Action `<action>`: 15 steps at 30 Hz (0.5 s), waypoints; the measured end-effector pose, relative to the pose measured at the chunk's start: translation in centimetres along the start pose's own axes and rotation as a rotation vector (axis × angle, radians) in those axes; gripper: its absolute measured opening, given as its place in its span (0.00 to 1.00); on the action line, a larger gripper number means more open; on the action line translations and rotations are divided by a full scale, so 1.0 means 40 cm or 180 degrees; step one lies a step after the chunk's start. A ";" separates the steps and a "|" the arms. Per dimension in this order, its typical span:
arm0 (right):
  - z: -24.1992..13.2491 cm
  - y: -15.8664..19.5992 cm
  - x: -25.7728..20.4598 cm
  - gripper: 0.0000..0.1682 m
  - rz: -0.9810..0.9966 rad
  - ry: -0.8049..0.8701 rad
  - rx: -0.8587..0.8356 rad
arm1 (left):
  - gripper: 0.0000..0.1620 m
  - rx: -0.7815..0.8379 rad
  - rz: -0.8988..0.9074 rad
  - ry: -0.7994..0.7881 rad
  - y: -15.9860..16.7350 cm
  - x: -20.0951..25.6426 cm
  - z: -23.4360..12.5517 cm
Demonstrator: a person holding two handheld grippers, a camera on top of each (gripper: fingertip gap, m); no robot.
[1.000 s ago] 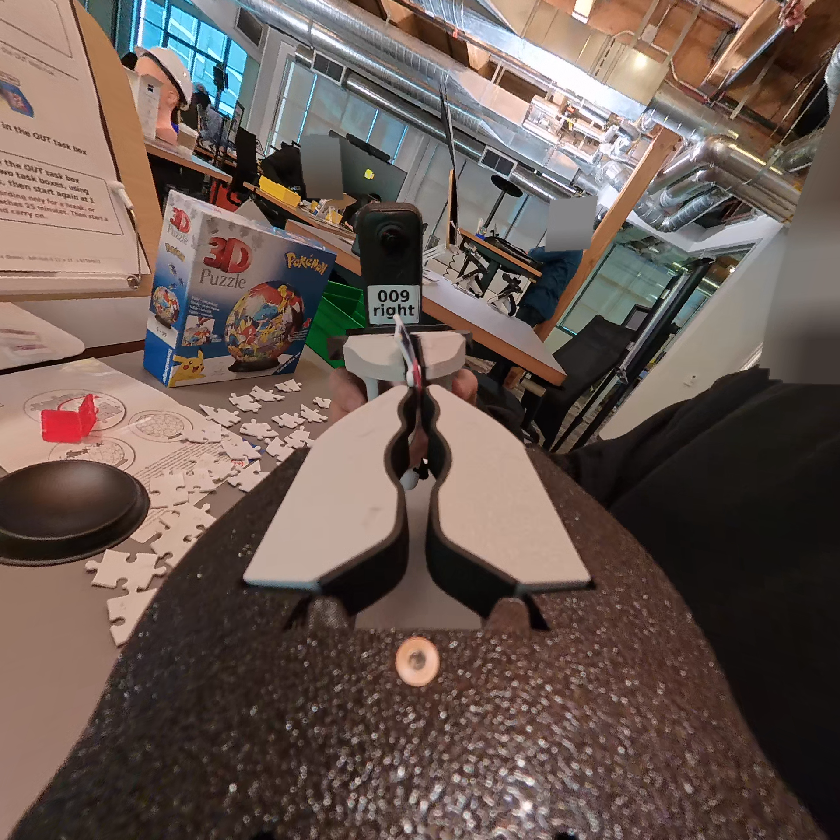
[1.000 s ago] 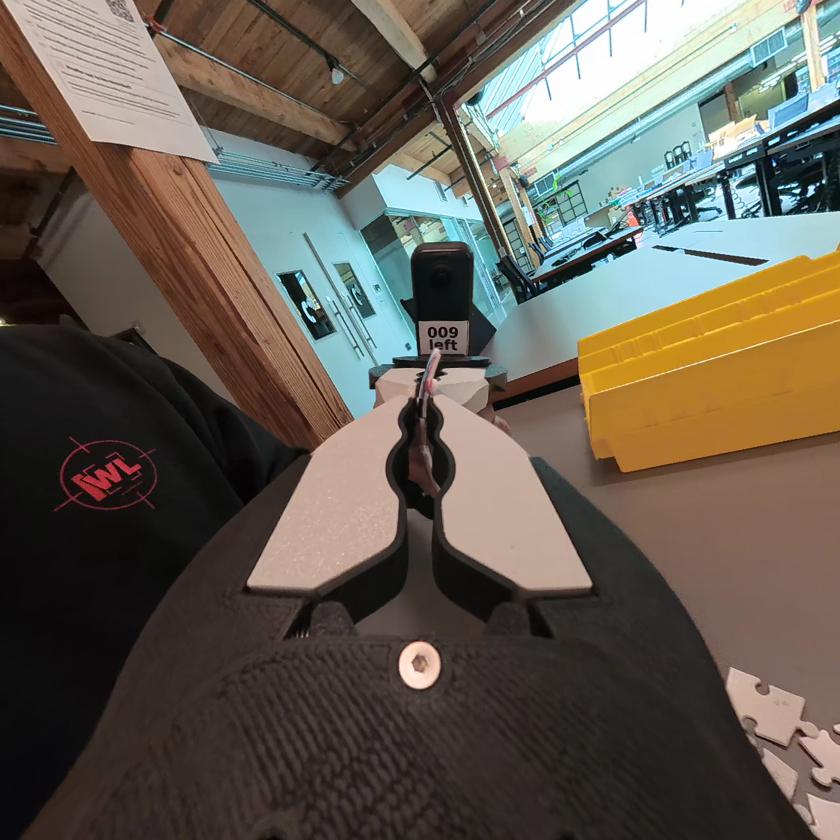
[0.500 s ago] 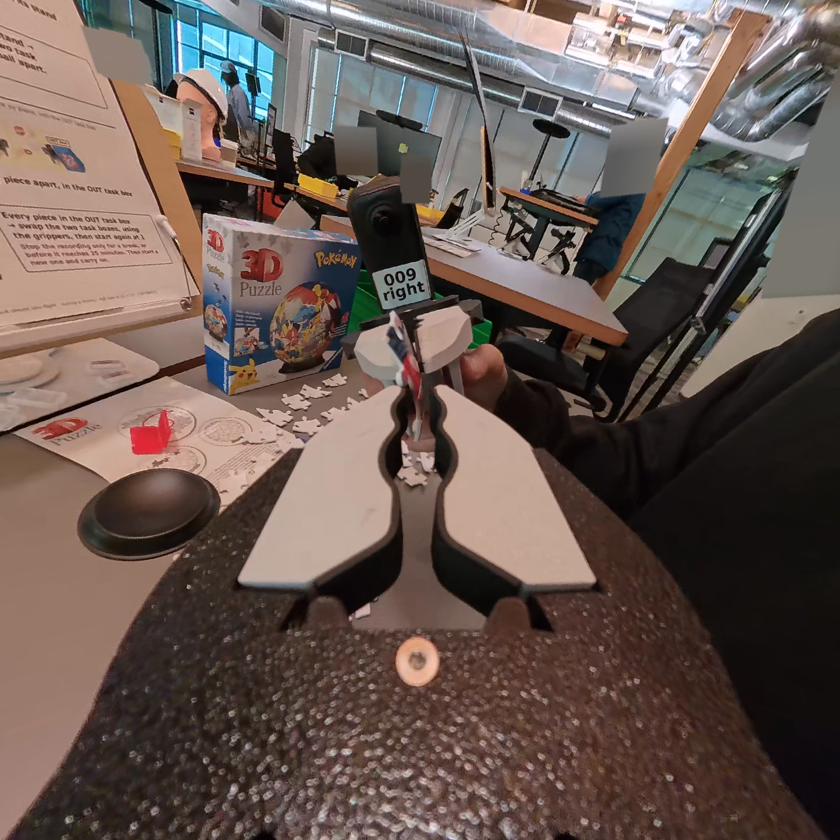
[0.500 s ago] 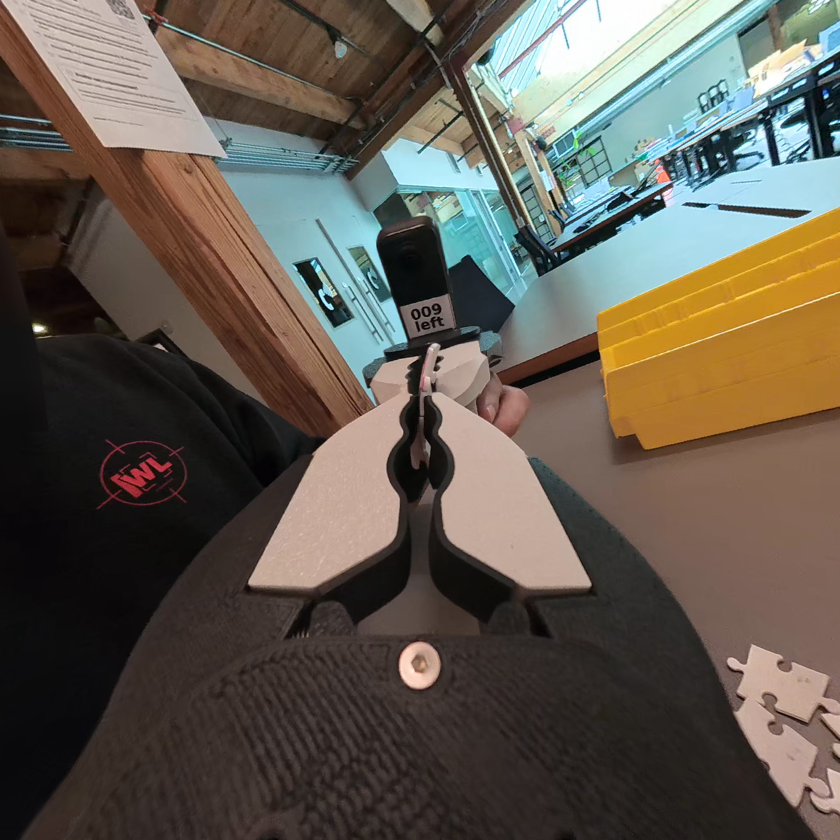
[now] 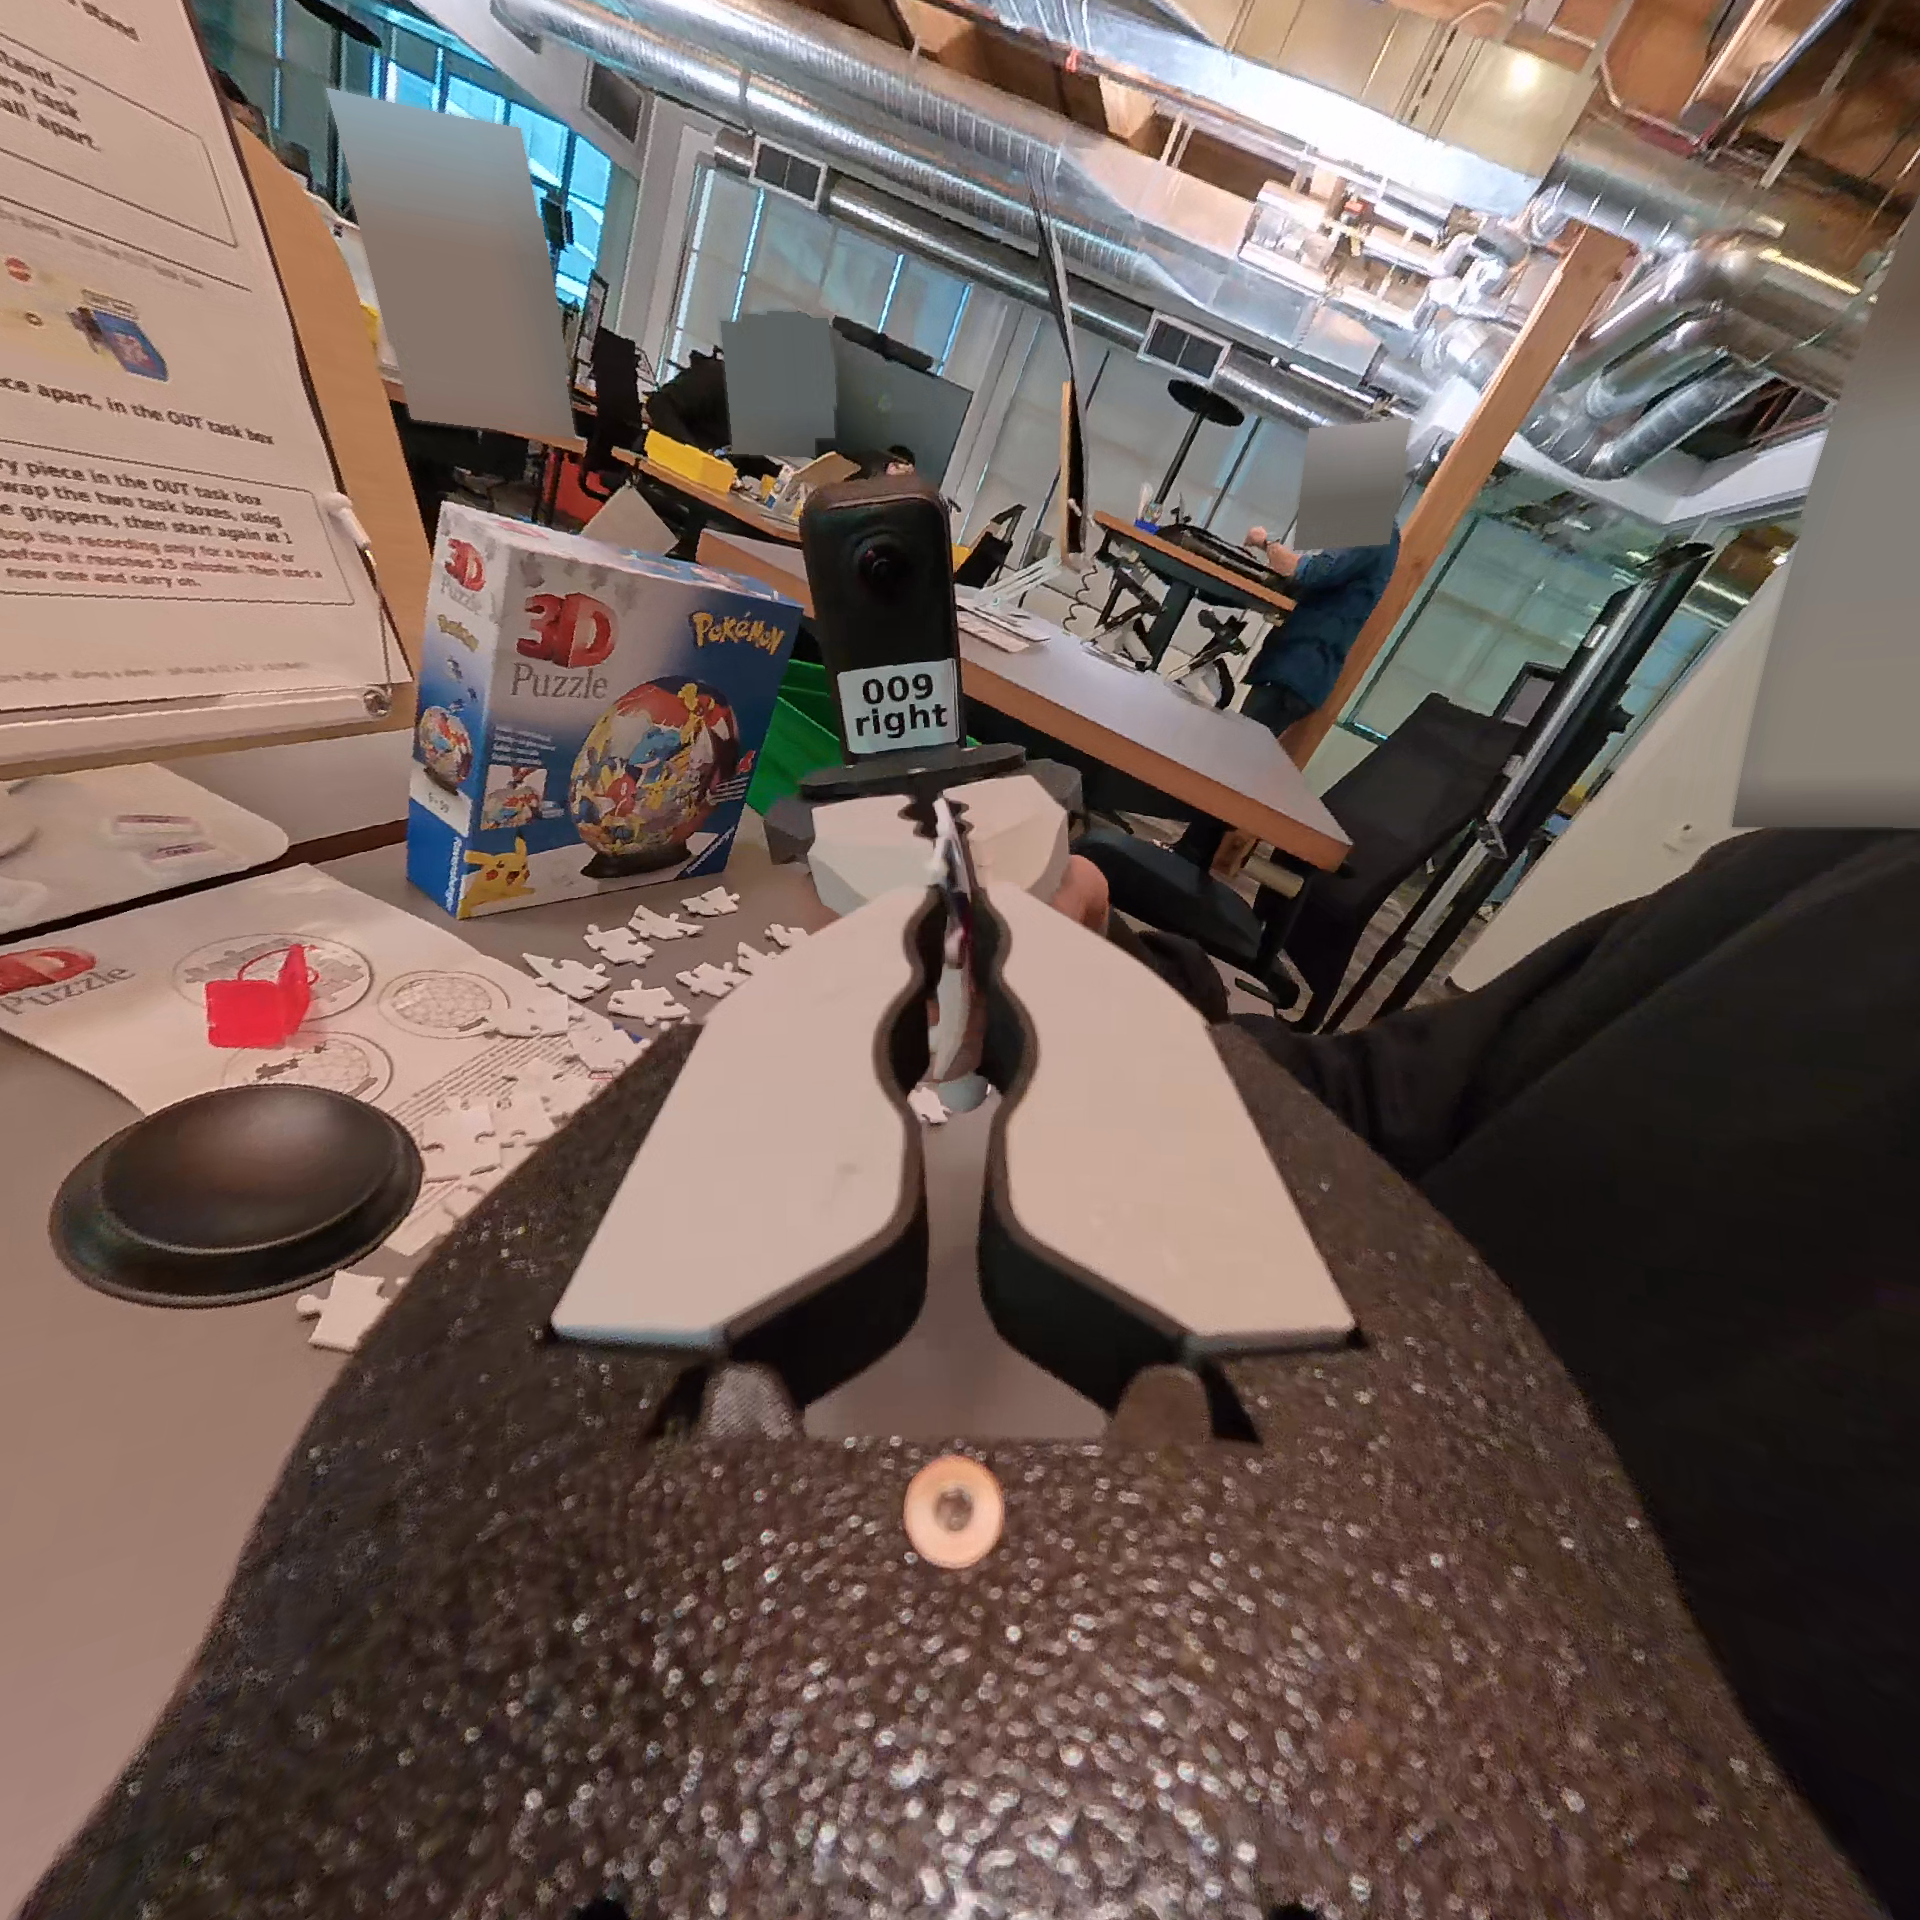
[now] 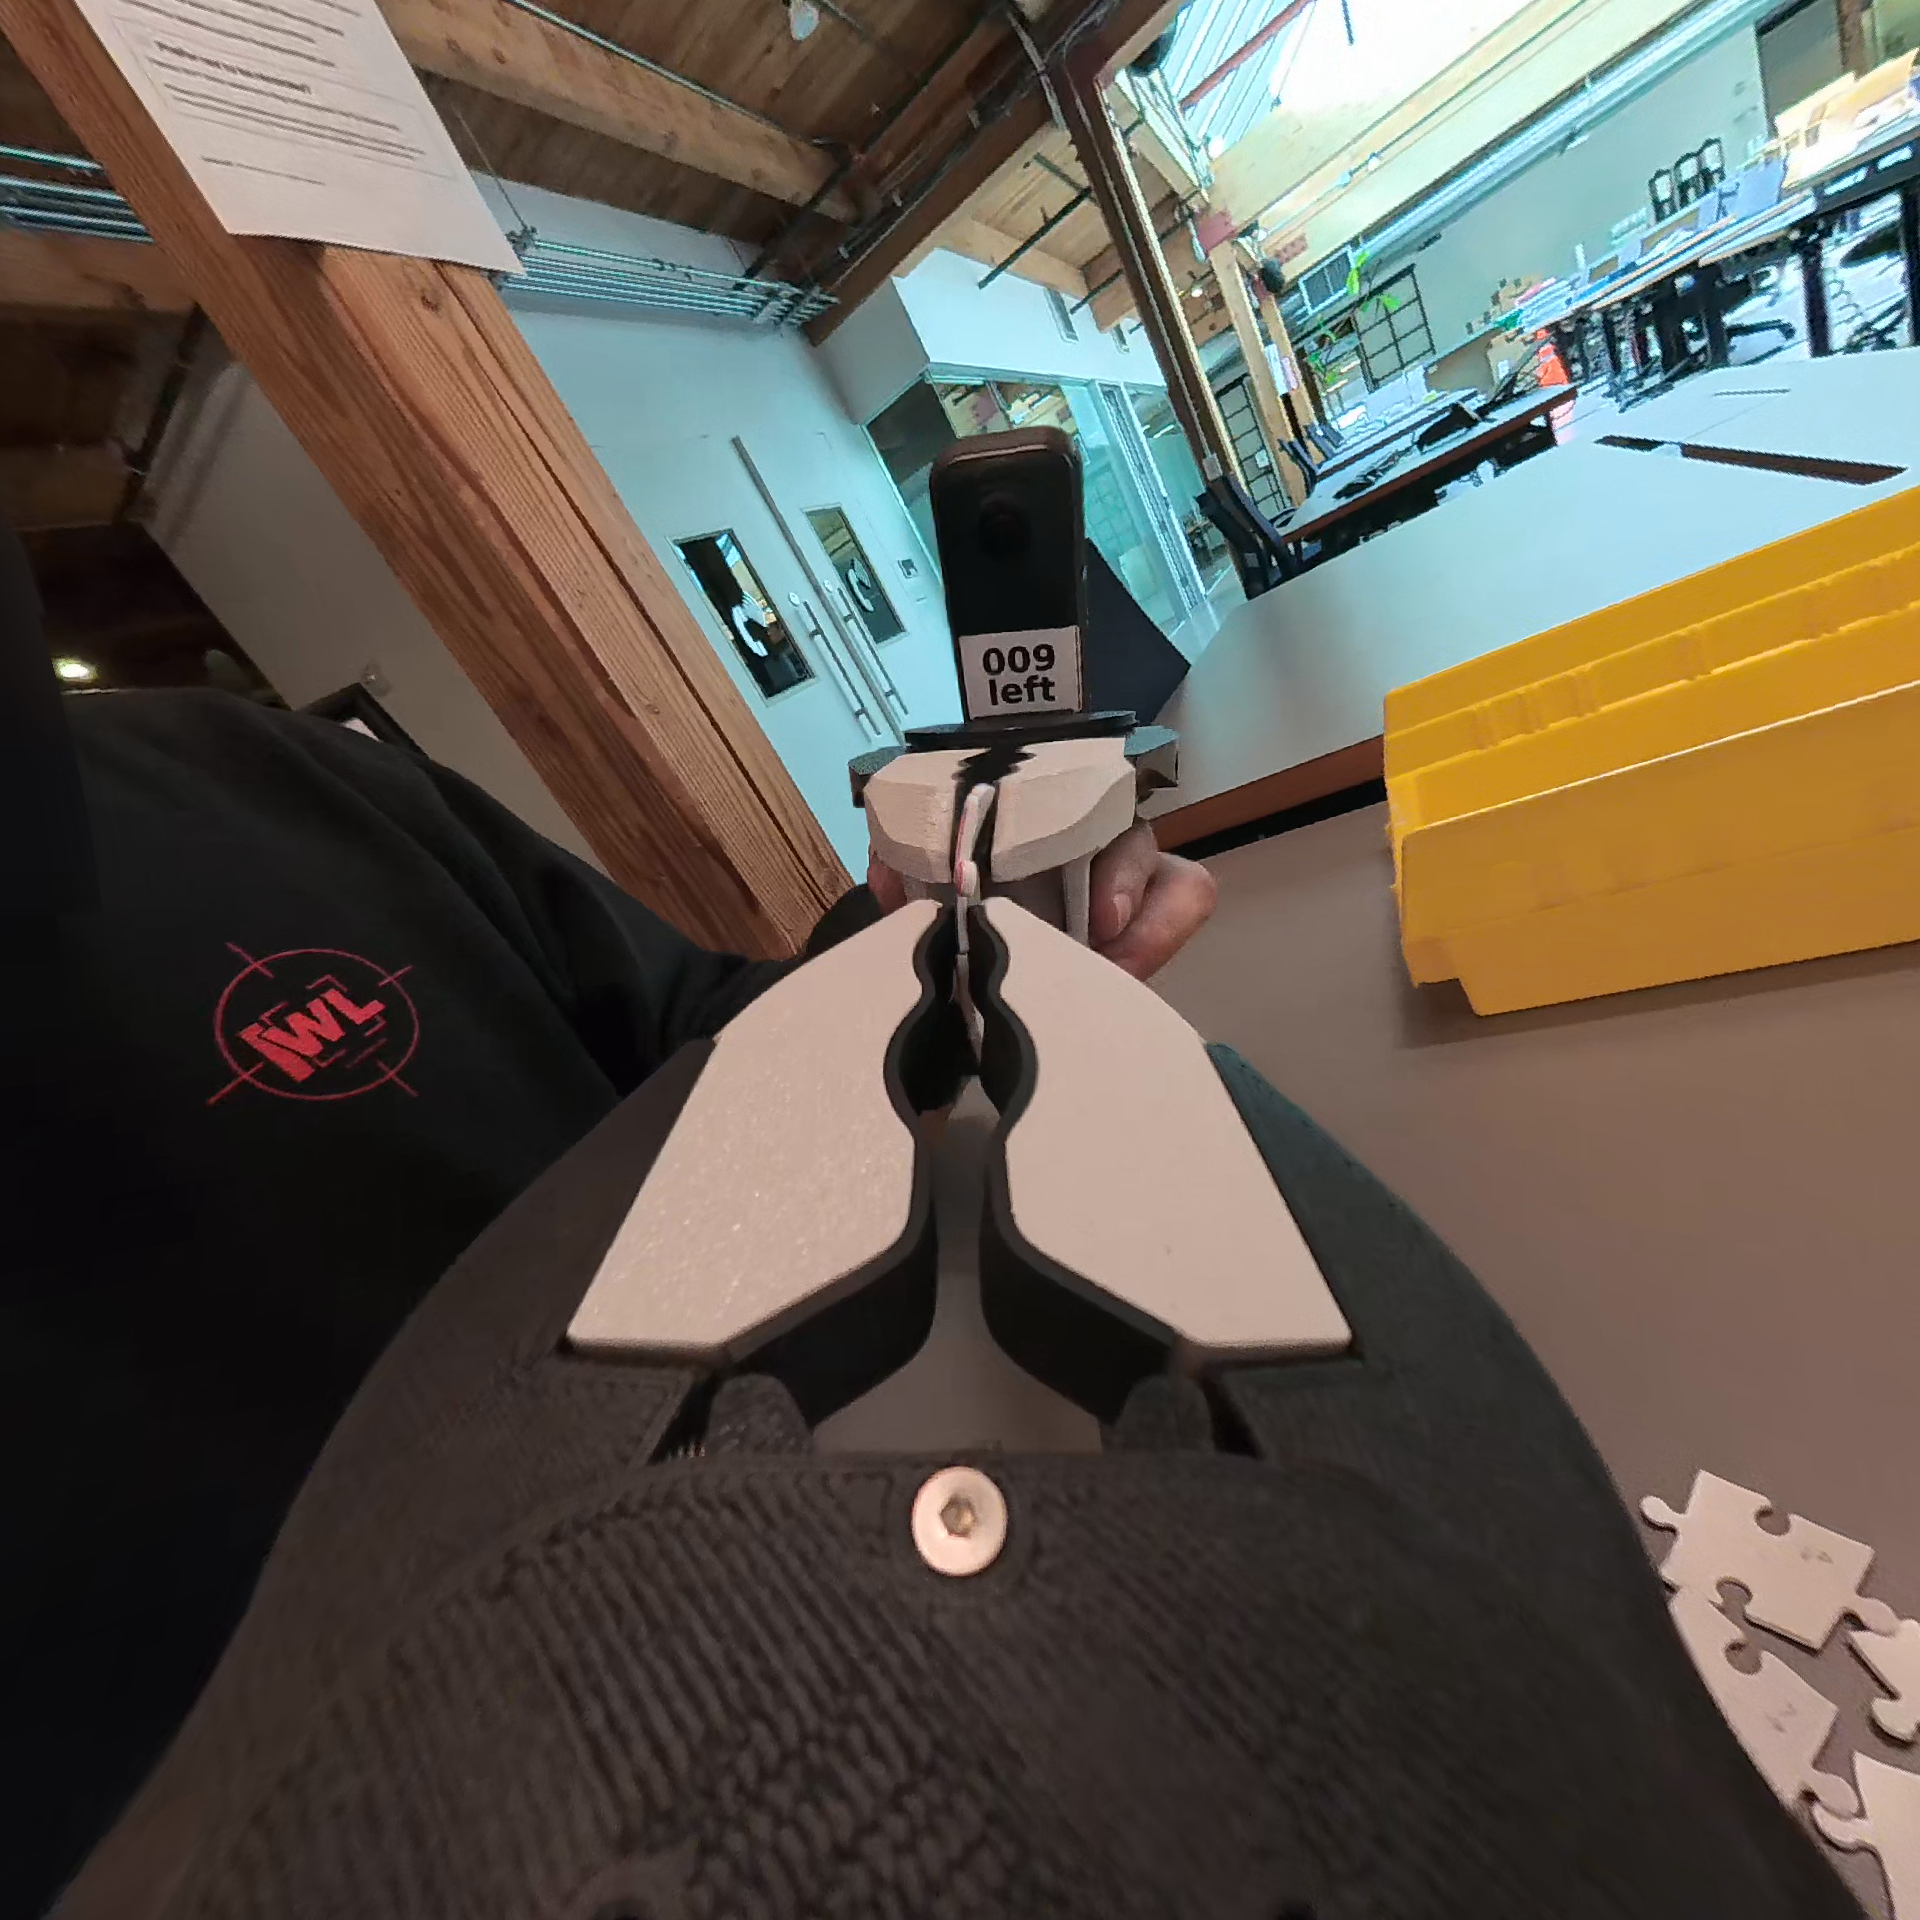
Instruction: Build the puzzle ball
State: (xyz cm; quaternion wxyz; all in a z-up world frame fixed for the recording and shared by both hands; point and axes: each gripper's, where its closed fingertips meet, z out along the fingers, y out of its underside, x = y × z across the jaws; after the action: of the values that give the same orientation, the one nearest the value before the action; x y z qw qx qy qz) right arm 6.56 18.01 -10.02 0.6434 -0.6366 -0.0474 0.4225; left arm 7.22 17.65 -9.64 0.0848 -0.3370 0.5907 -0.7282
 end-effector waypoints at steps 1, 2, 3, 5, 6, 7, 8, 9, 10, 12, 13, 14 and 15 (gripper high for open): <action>-0.001 0.000 0.006 0.01 -0.0025 0.0064 0.0003 | 0.02 -0.0017 -0.0042 -0.0020 0.002 -0.004 0.000; -0.001 0.000 0.013 0.02 -0.0071 0.0136 0.0006 | 0.02 -0.0025 -0.0111 -0.0036 0.002 -0.009 -0.001; -0.001 -0.001 0.017 0.03 -0.0113 0.0197 0.0021 | 0.01 -0.0014 -0.0204 -0.0015 0.002 -0.010 -0.001; -0.005 -0.008 0.026 0.03 -0.0191 0.0310 0.0088 | 0.01 0.0061 -0.0395 0.0003 -0.002 -0.015 0.000; -0.007 -0.010 0.025 0.05 -0.0239 0.0328 0.0111 | 0.01 0.0084 -0.0470 0.0004 -0.002 -0.017 0.001; -0.009 -0.011 0.023 0.07 -0.0259 0.0319 0.0119 | 0.01 0.0097 -0.0522 0.0017 -0.002 -0.018 0.001; -0.010 -0.009 0.020 0.08 -0.0264 0.0309 0.0101 | 0.01 0.0119 -0.0574 0.0032 -0.003 -0.019 0.001; -0.010 -0.007 0.018 0.11 -0.0278 0.0296 0.0071 | 0.01 0.0147 -0.0633 0.0061 -0.005 -0.019 0.000; -0.010 -0.004 0.017 0.14 -0.0305 0.0303 0.0048 | 0.01 0.0176 -0.0700 0.0101 -0.007 -0.018 -0.001; -0.010 -0.003 0.019 0.17 -0.0341 0.0330 0.0035 | 0.01 0.0245 -0.0848 0.0143 -0.012 -0.020 -0.003; -0.010 -0.005 0.017 0.17 -0.0325 0.0317 0.0060 | 0.01 0.0267 -0.0922 0.0179 -0.013 -0.020 -0.004; -0.009 -0.008 0.016 0.15 -0.0292 0.0289 0.0094 | 0.01 0.0283 -0.0995 0.0214 -0.013 -0.019 -0.004; -0.008 -0.011 0.014 0.13 -0.0264 0.0258 0.0124 | 0.01 0.0300 -0.1063 0.0236 -0.013 -0.019 -0.003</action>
State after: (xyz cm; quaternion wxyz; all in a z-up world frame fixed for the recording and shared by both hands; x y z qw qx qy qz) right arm 7.32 18.15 -9.96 0.6741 -0.6380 -0.0394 0.3702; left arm 7.86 18.31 -9.48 -0.0435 -0.3990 0.4944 -0.7710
